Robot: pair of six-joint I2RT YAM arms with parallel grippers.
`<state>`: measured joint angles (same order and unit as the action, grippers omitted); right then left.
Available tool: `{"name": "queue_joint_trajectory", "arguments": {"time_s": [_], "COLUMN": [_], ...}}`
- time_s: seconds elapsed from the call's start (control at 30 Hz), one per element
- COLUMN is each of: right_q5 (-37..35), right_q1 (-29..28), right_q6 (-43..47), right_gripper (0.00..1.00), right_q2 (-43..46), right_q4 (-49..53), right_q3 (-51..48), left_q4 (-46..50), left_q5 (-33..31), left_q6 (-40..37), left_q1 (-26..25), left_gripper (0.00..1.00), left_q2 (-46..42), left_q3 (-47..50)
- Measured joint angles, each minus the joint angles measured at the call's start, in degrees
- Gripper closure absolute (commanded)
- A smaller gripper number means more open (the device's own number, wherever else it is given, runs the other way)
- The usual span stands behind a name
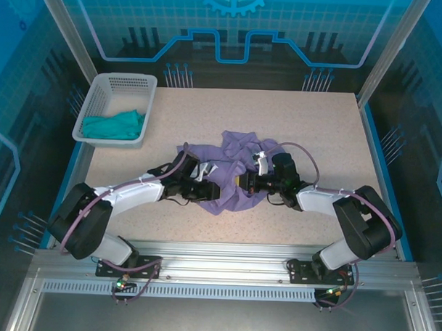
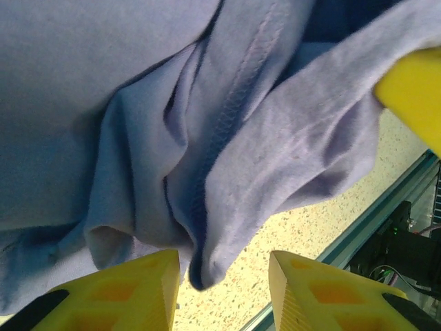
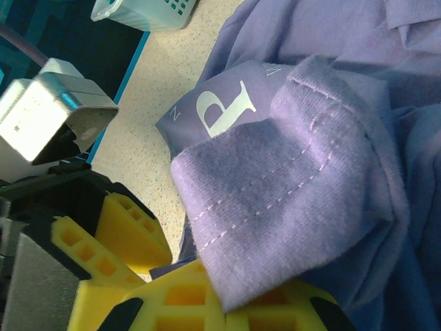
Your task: Fold the inside-out t-shirt
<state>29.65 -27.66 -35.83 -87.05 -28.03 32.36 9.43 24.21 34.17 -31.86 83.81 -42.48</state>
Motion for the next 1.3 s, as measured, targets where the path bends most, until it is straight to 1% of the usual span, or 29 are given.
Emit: {"name": "queue_joint_trajectory", "arguments": {"time_s": [0.13,0.33,0.43,0.57,0.67,0.7,0.83,0.93,1.0,1.1,1.17,1.23,1.3], "right_q5": [0.00,0.00,-0.02,-0.24,-1.53,-2.56,-6.95,-8.41,-7.67,-5.88,-6.29,-9.46,-14.67], "right_q1": [0.00,0.09,0.09,0.09,0.07,-0.02,-0.46,-0.26,-0.04,0.37,0.50,0.72,1.36], "right_q6": [0.02,0.00,0.00,-0.31,-1.40,-1.81,-3.48,-3.15,-1.33,3.56,7.30,10.40,12.90], "right_gripper": [1.00,1.00,1.00,1.00,0.99,0.97,0.85,0.73,0.67,0.63,0.62,0.60,0.59], "right_q2": [0.00,0.00,0.02,0.15,0.24,0.24,-0.37,-0.33,0.55,4.24,7.10,9.42,9.86], "right_q4": [0.09,0.07,0.07,0.09,1.60,2.60,6.32,7.96,9.29,15.56,20.85,26.21,31.15], "right_q3": [0.00,0.02,0.02,0.00,0.76,1.44,5.27,6.97,7.13,7.80,9.25,11.37,14.49], "left_q4": [-0.31,-2.10,-2.32,-2.47,-2.45,-2.45,-1.09,1.60,4.39,8.37,10.95,13.40,15.19], "left_q5": [0.00,0.04,0.04,0.02,-0.02,-0.02,-0.09,-1.09,-2.54,-5.16,-7.30,-10.14,-13.42], "left_q6": [0.13,0.42,0.39,0.28,-0.04,-0.24,-2.38,-4.44,-5.86,-7.82,-9.31,-10.80,-11.96], "left_q1": [-0.07,-0.68,-0.68,-0.68,-0.55,-0.44,1.05,3.10,4.50,6.16,7.02,7.45,7.56], "left_gripper": [0.63,0.76,0.84,0.99,1.00,1.00,1.00,1.00,1.00,1.00,1.00,1.00,1.00], "left_q2": [0.66,2.03,3.17,3.37,2.97,2.38,-2.78,-8.33,-11.61,-14.75,-16.13,-17.09,-17.94], "left_q3": [0.00,-0.02,-0.09,-0.13,-0.13,-0.11,-0.11,-0.22,-0.83,-2.49,-3.89,-5.70,-7.34]}}
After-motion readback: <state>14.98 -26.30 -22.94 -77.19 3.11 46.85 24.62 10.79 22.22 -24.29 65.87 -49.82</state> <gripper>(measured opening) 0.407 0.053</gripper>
